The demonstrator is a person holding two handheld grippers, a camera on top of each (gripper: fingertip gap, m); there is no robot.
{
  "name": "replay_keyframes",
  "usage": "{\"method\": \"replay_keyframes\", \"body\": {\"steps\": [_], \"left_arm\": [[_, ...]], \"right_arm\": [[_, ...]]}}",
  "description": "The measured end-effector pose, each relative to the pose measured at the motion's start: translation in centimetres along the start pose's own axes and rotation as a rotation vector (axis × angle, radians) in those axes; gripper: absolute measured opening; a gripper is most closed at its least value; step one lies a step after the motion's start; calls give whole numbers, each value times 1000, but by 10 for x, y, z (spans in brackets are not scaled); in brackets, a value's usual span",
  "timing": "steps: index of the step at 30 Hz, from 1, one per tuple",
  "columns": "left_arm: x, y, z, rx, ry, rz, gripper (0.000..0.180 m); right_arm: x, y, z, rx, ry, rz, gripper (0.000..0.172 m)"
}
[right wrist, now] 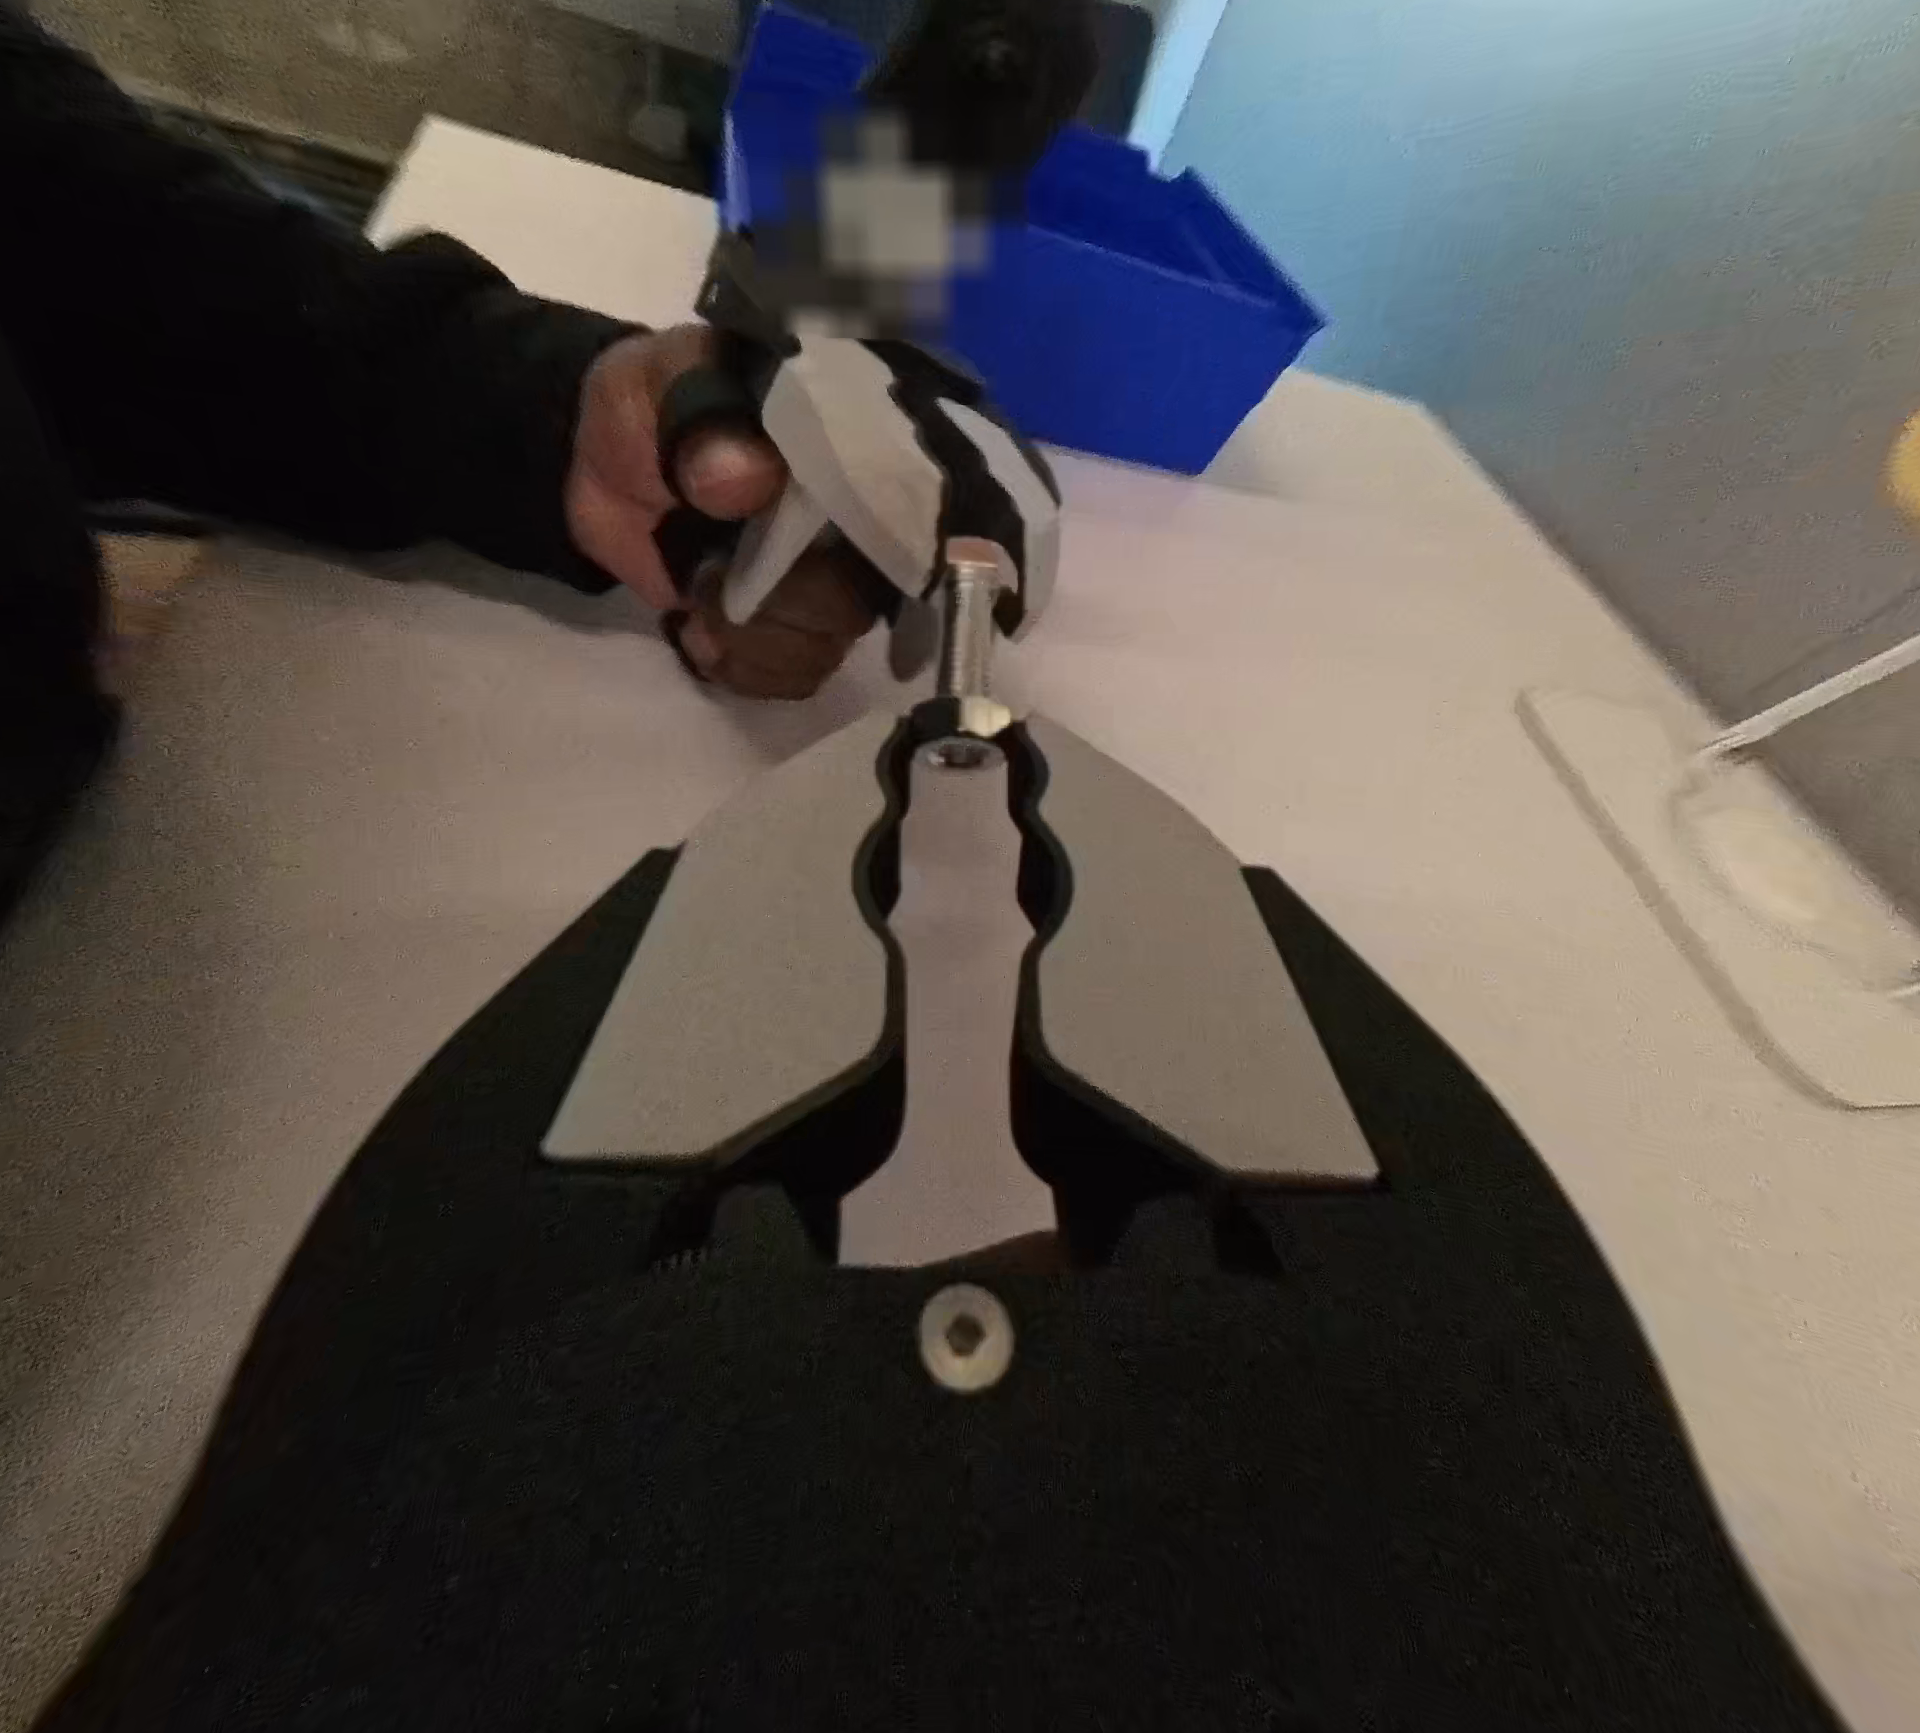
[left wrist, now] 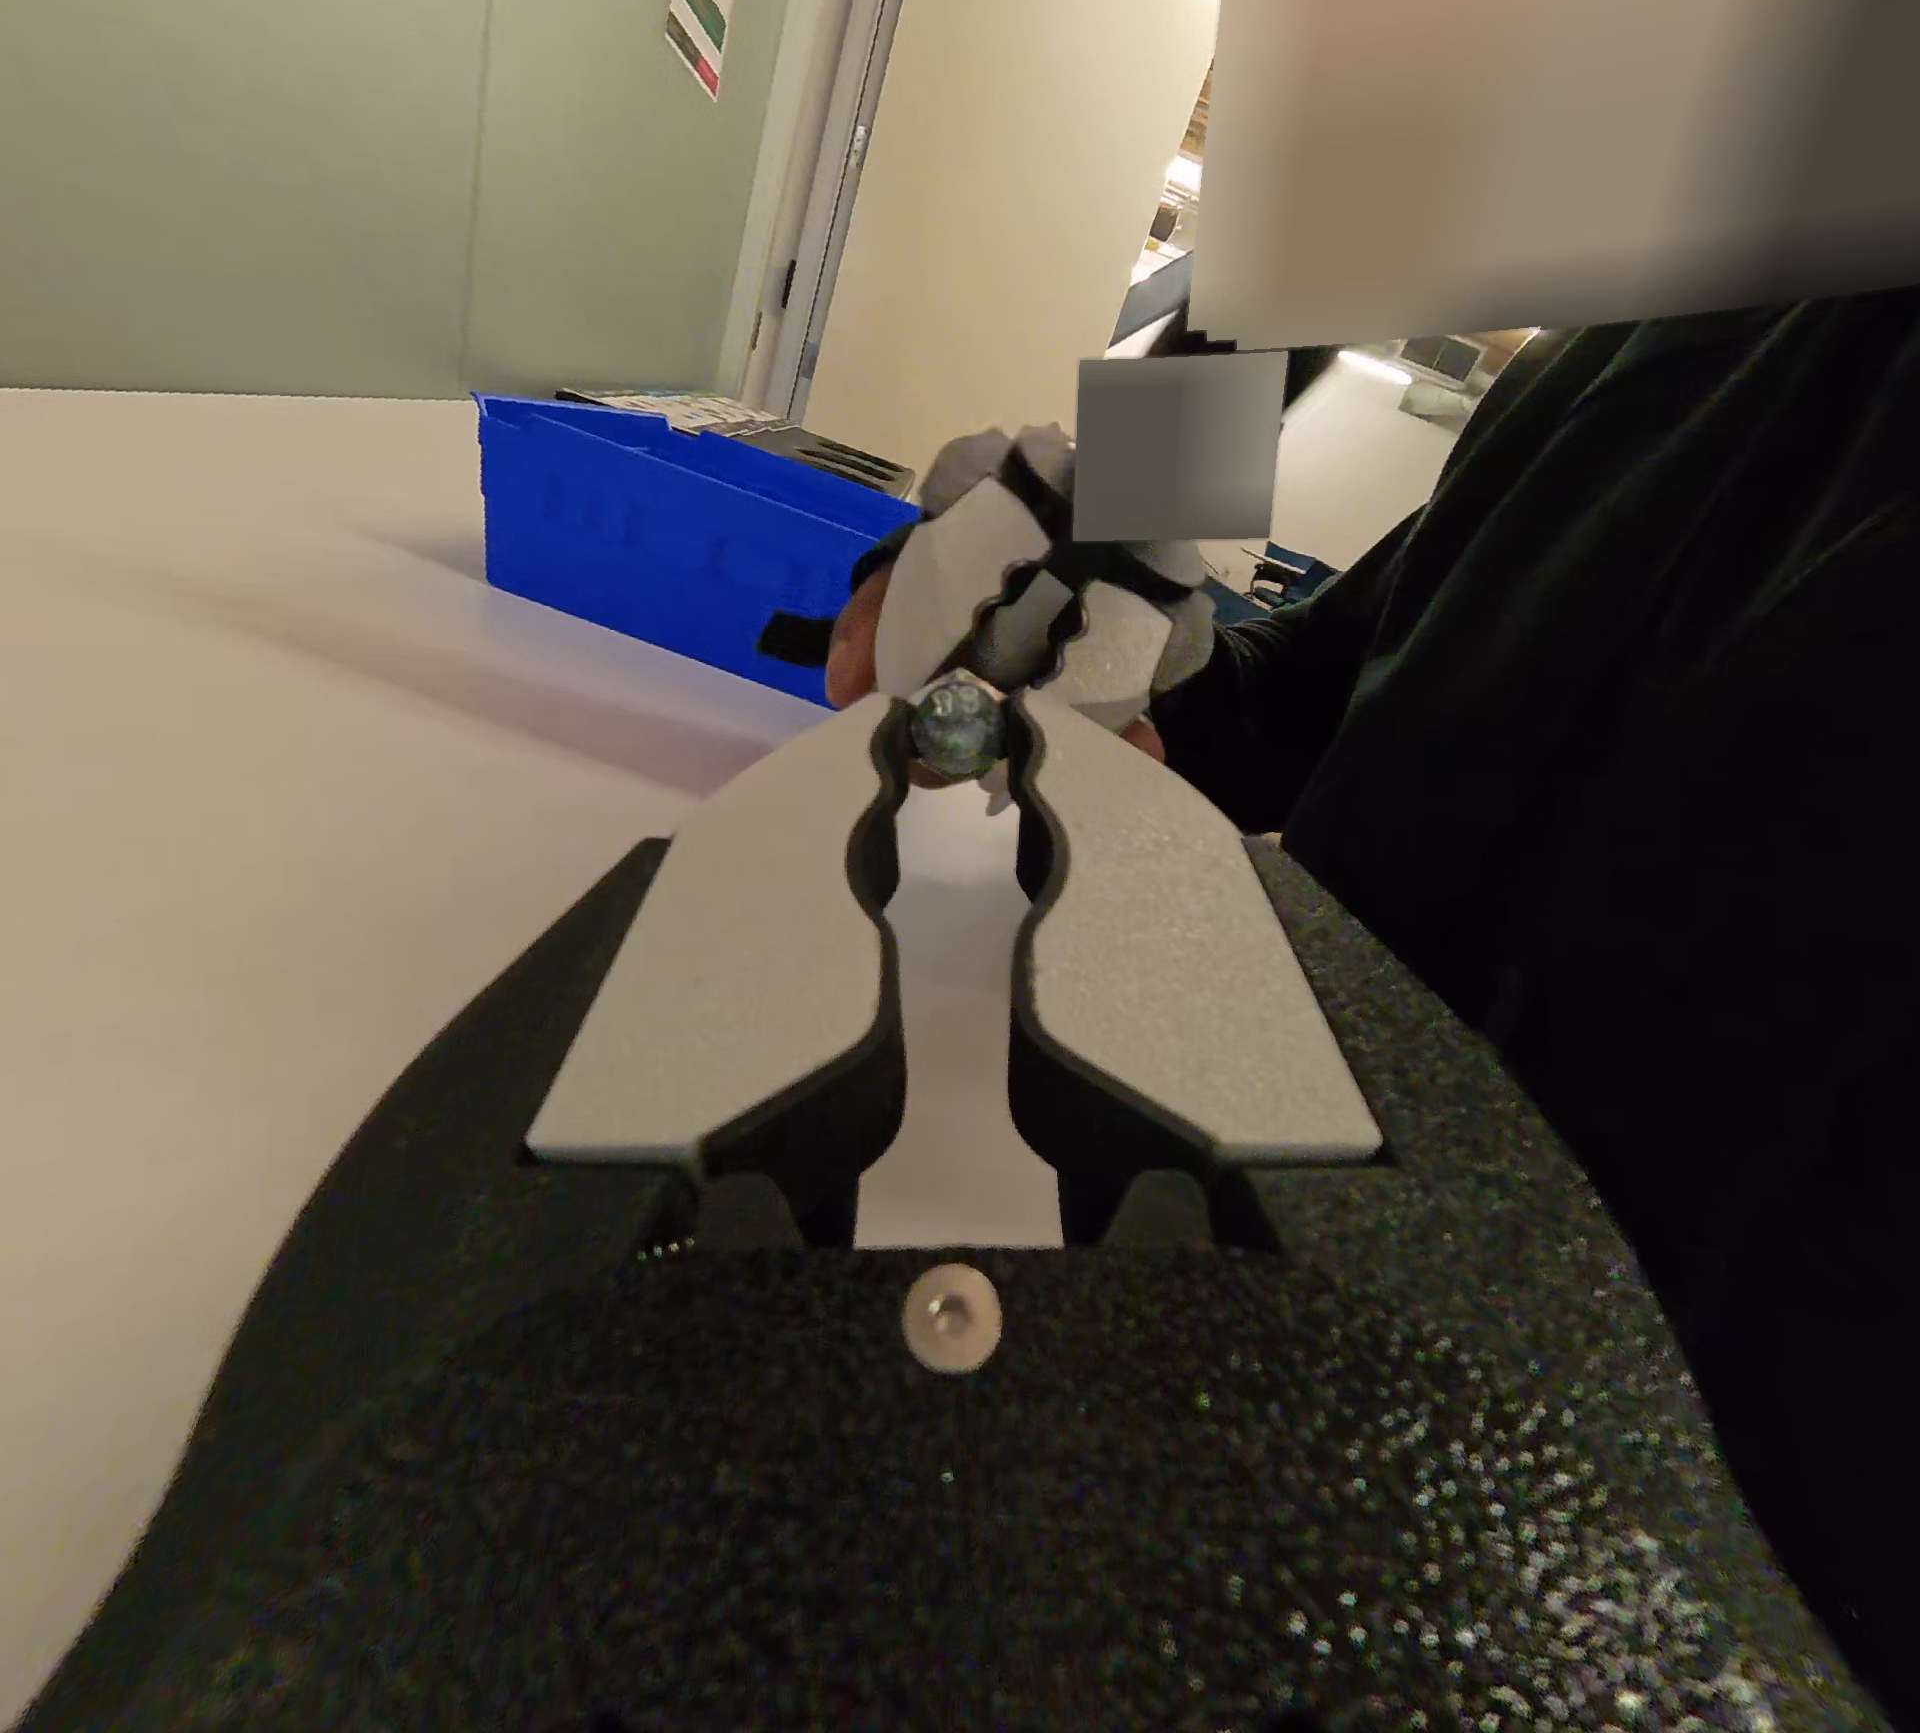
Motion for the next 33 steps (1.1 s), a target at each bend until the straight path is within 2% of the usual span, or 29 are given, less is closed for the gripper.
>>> {"method": "replay_keyframes", "body": {"steps": [4,6,8,9,11,13,15,17,19,20,22,23,24,27,28,29,31,33], "left_arm": [[-1,1,-10,107,61,-11,17],[-1,1,-11,111,48,-8,17],[-1,0,-6,73,18,-10,17],[-2,-1,-4,56,7,-22,17],[-4,-1,-2,4,-5,-50,17],[-6,-2,0,-40,0,-69,17],[-7,-2,3,-72,2,-74,17],[-6,-2,4,-90,5,-70,17],[-4,-1,4,-99,17,-59,17],[-2,-1,3,-100,23,-50,17],[0,0,2,-86,27,-33,17],[-1,0,1,-81,23,-39,17],[-2,0,0,-75,32,-45,17],[-4,1,-5,-21,59,-60,17],[-4,1,-6,-11,60,-61,17],[-4,1,-6,-12,55,-63,17],[-4,0,-3,-34,33,-72,17],[-7,-1,0,-71,22,-103,17]], "right_arm": [[-3,10,-20,802,-452,-219,17],[1,23,-26,1013,-555,-316,17],[2,29,-28,991,-508,-378,20],[0,28,-27,913,-448,-385,30],[-6,24,-24,671,-254,-364,41],[-13,16,-16,369,-61,-314,44],[-15,9,-5,87,58,-244,43],[-12,5,4,-88,113,-177,41],[-6,4,8,-146,123,-127,39],[-3,4,8,-134,107,-117,37],[-1,4,6,-61,89,-113,19],[-1,3,3,20,43,-124,19],[-2,2,-1,155,-30,-151,19],[-2,9,-17,795,-371,-290,19],[-1,14,-21,955,-461,-343,19],[0,19,-24,1029,-502,-394,19],[0,24,-24,953,-431,-415,26],[-4,22,-22,713,-247,-367,44]]}}
Point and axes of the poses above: each gripper's, where its closed fingertips meet, x out along the fingers, y out of its underside, z = x × y across the jaws, the point moved 10 cm from there along -x, back along the fingers, and after that the axes turned 10 degrees about -y, right-handed, at the moved point
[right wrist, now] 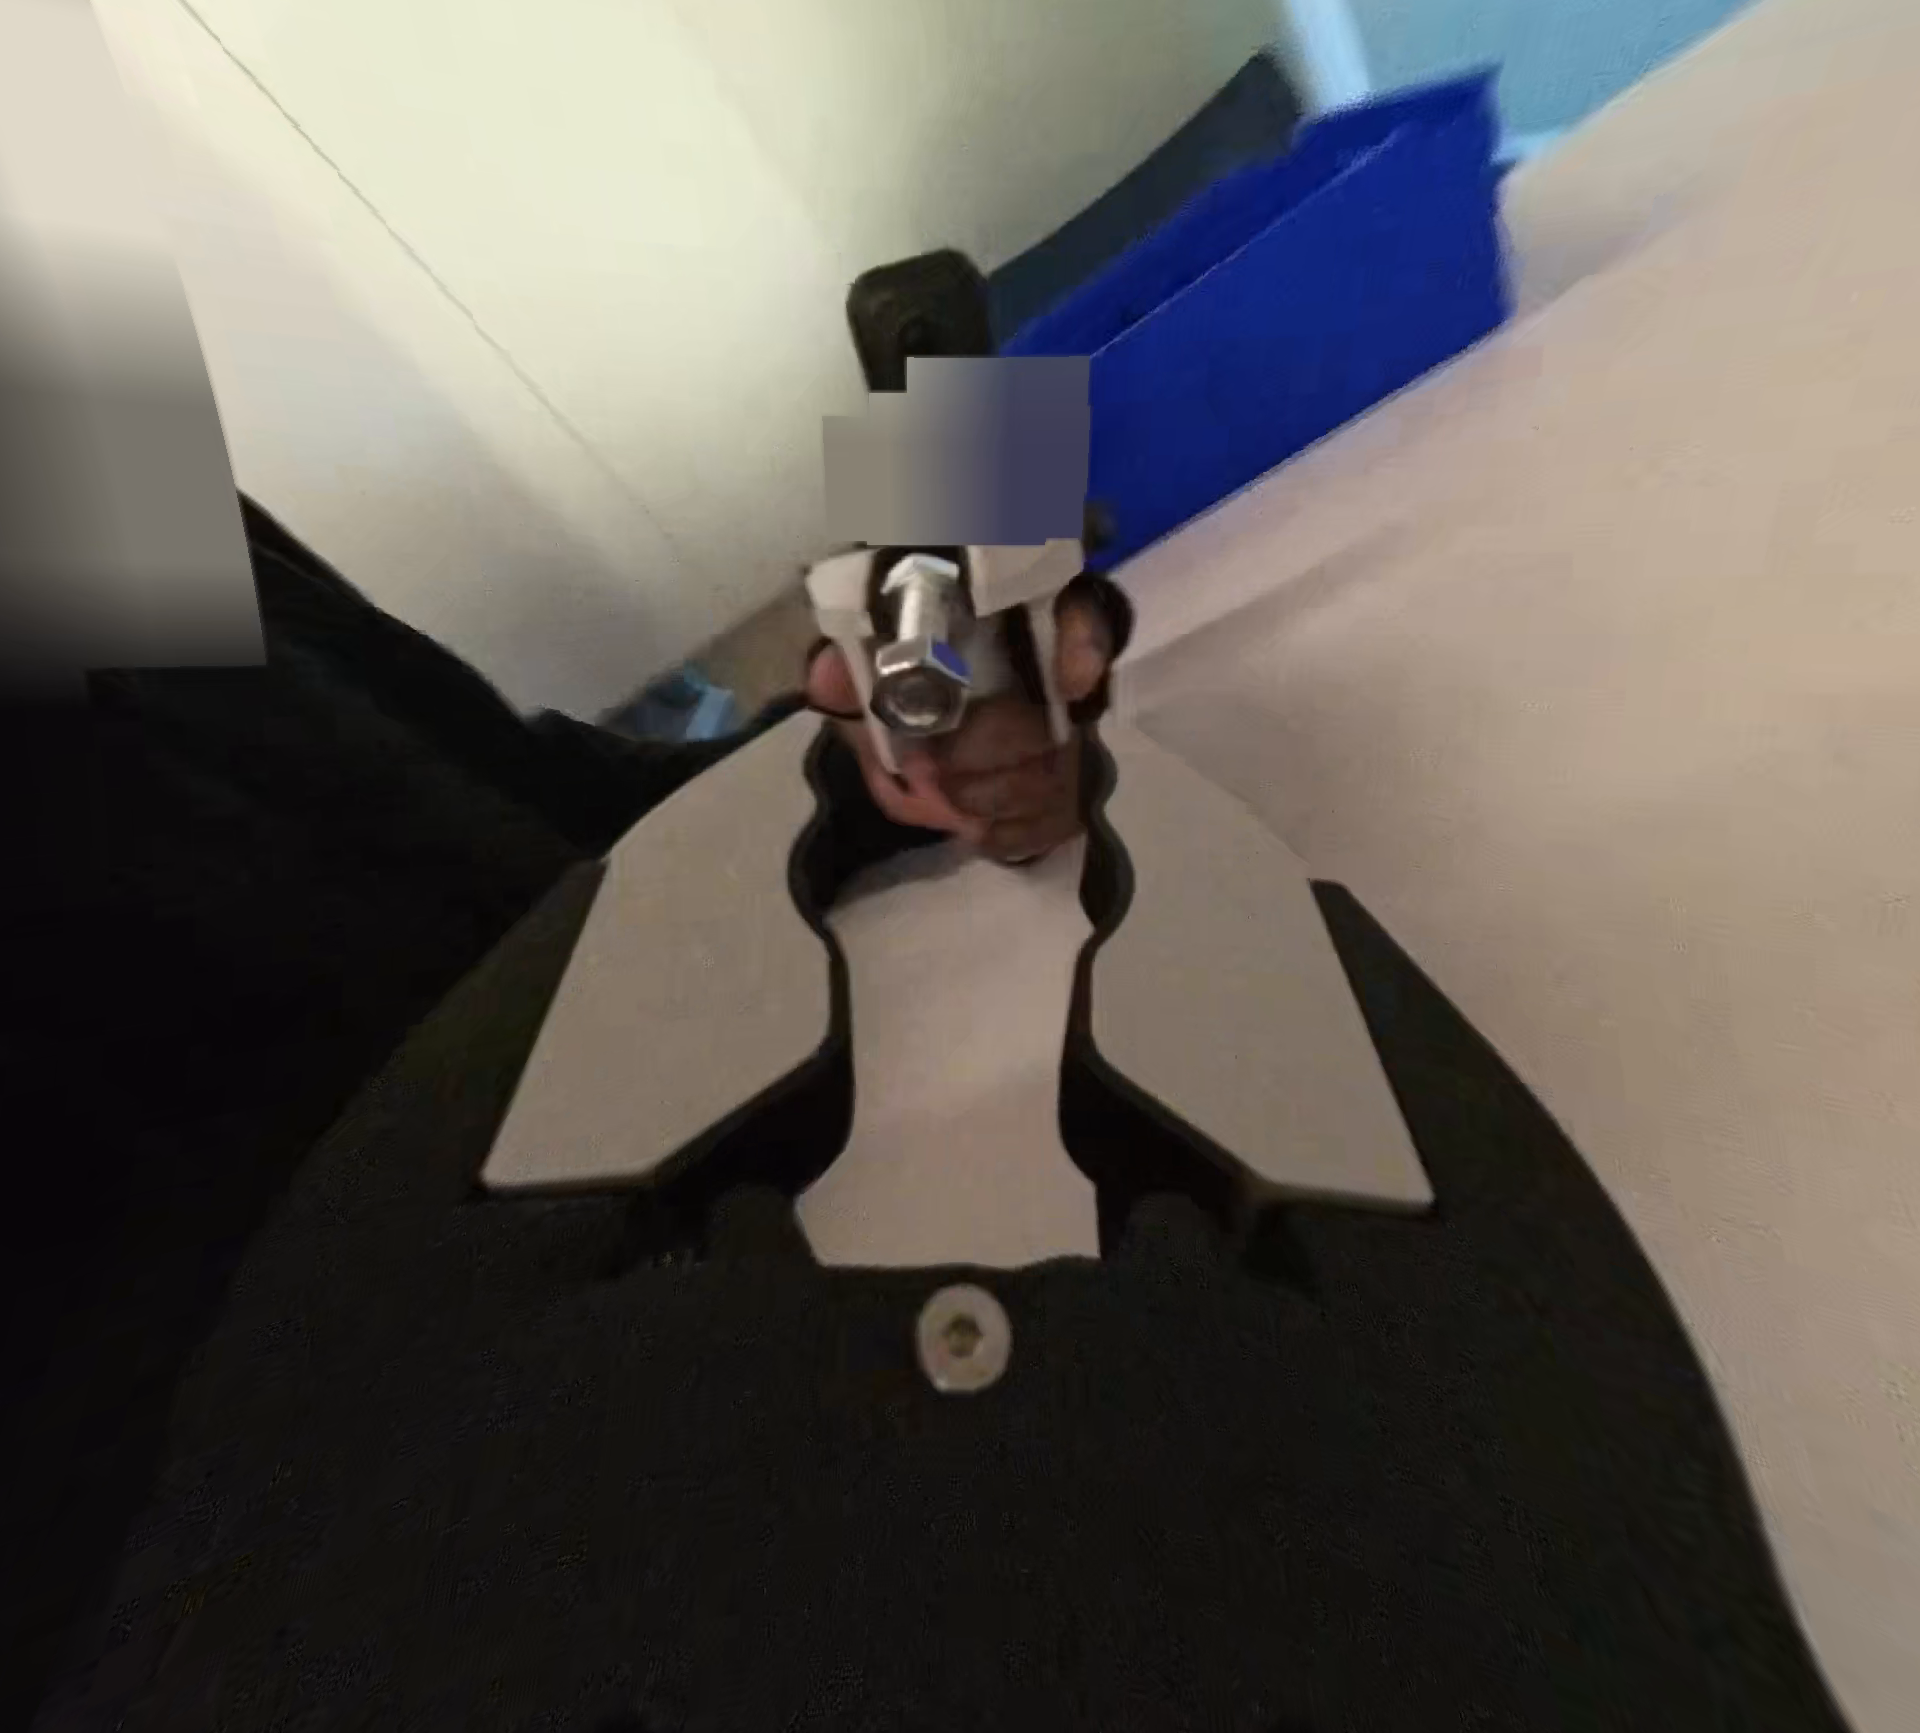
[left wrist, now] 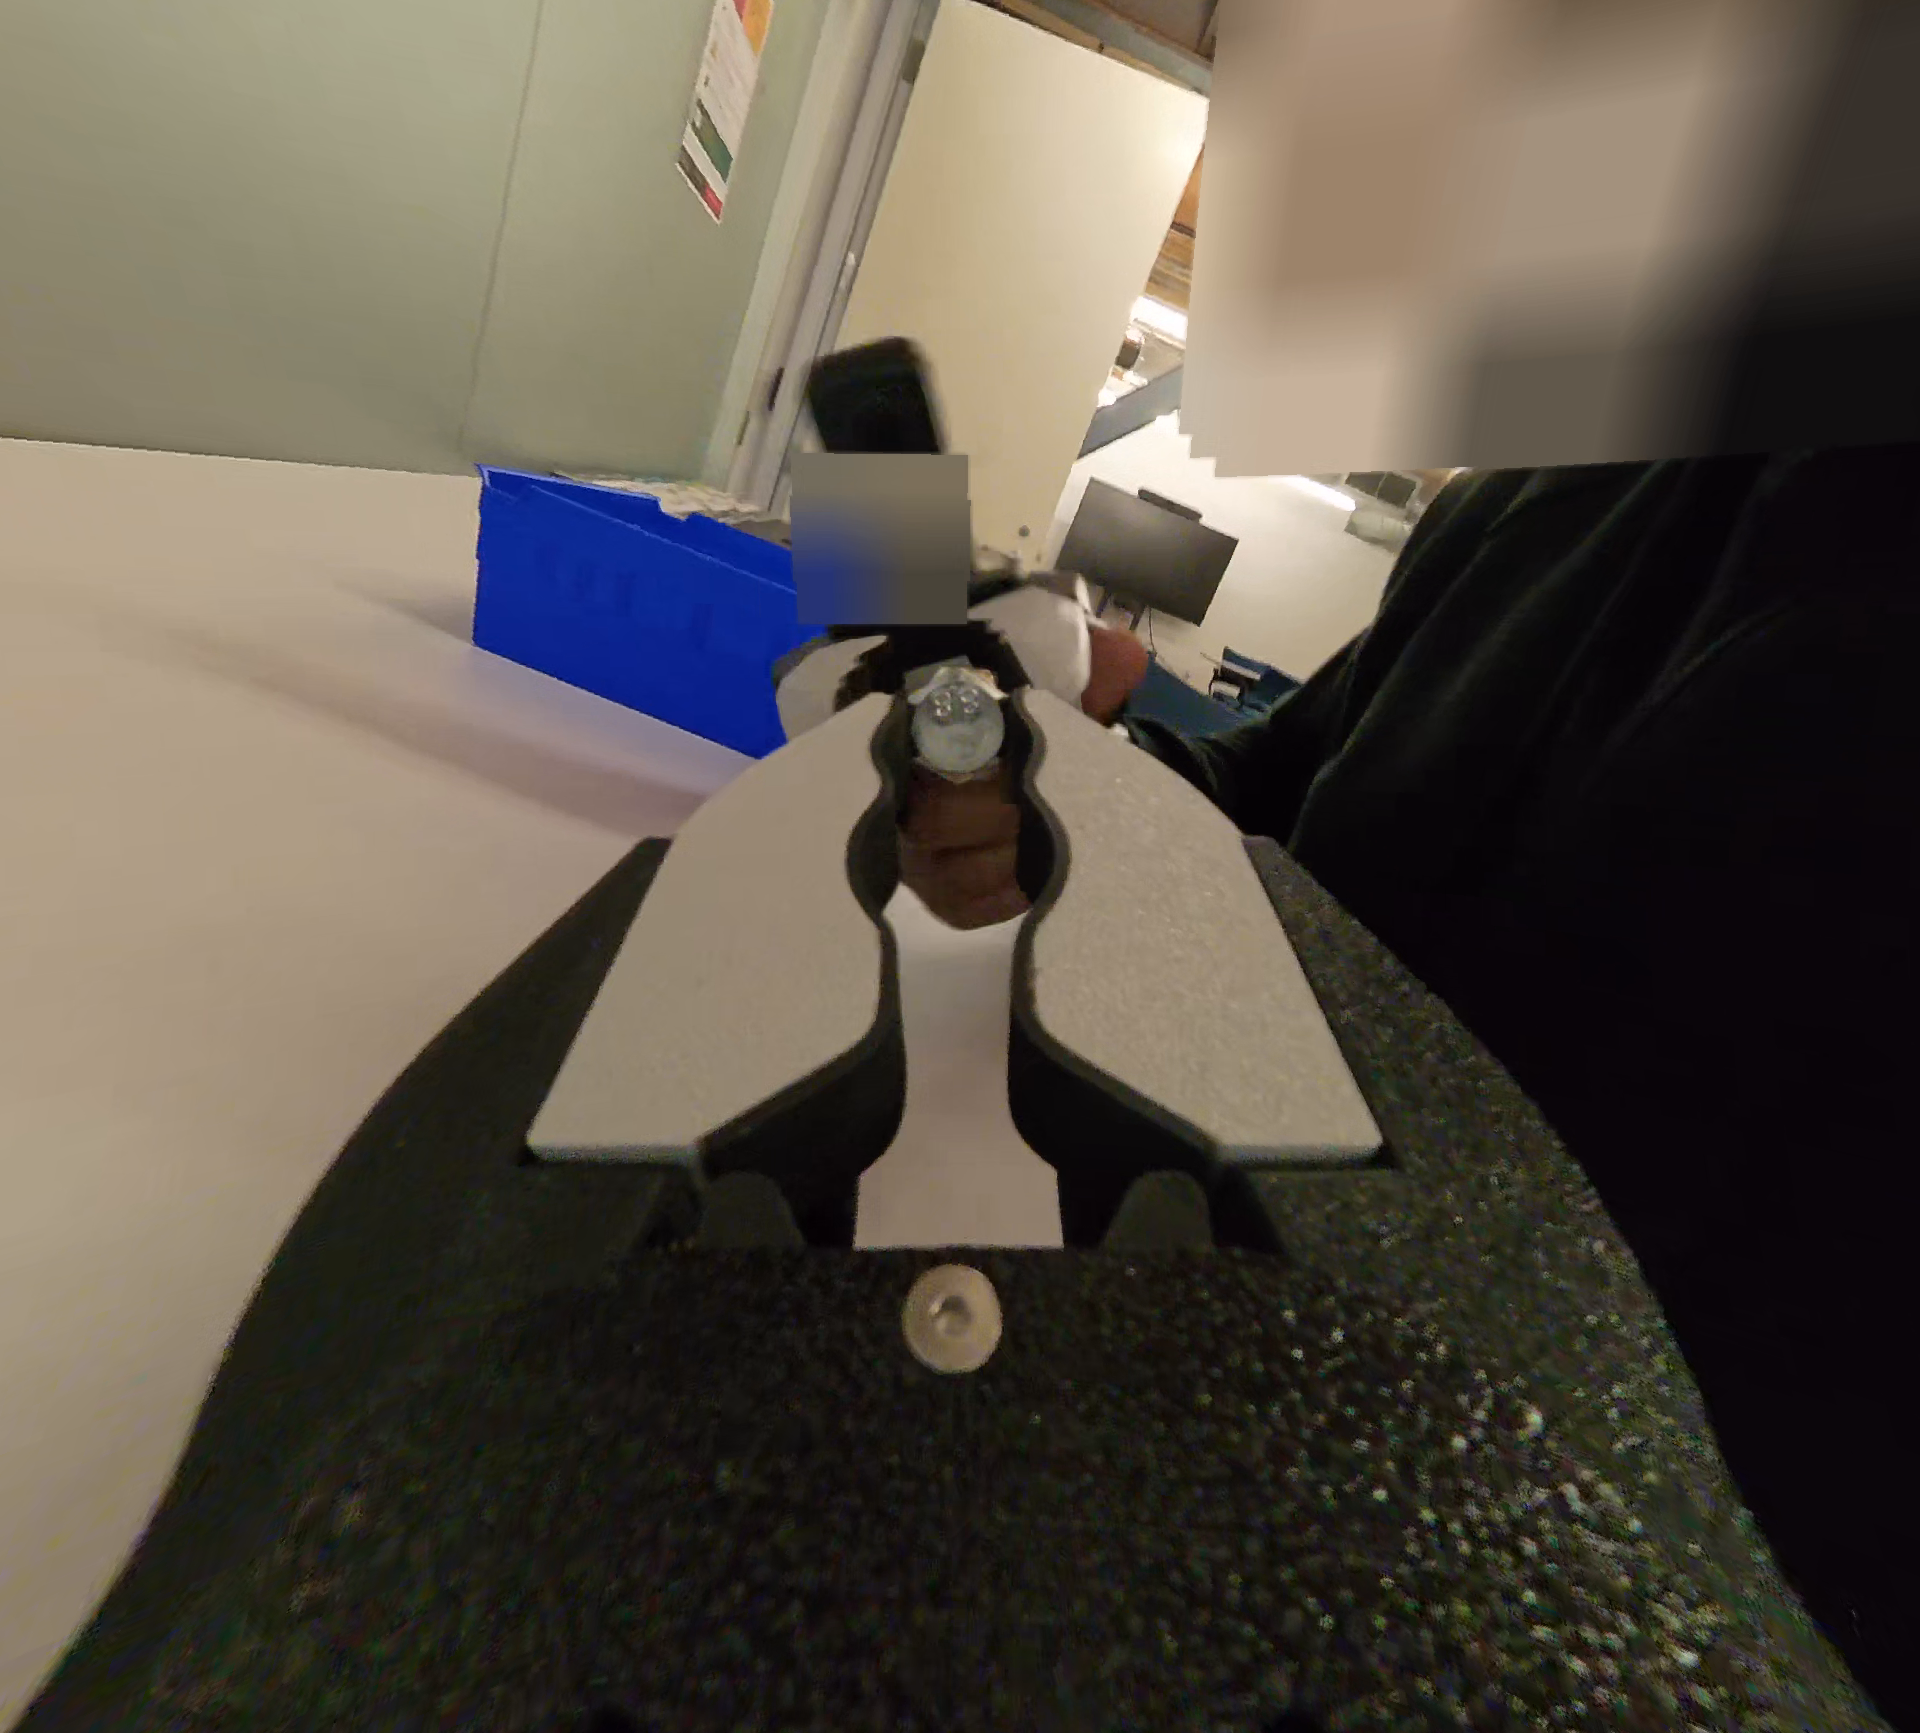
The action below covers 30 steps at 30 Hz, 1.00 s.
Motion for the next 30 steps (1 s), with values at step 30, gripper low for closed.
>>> {"method": "replay_keyframes", "body": {"steps": [30], "left_arm": [[17,-27,70,-25,33,-87,17]], "right_arm": [[-12,-45,-30,-938,235,89,43]]}}
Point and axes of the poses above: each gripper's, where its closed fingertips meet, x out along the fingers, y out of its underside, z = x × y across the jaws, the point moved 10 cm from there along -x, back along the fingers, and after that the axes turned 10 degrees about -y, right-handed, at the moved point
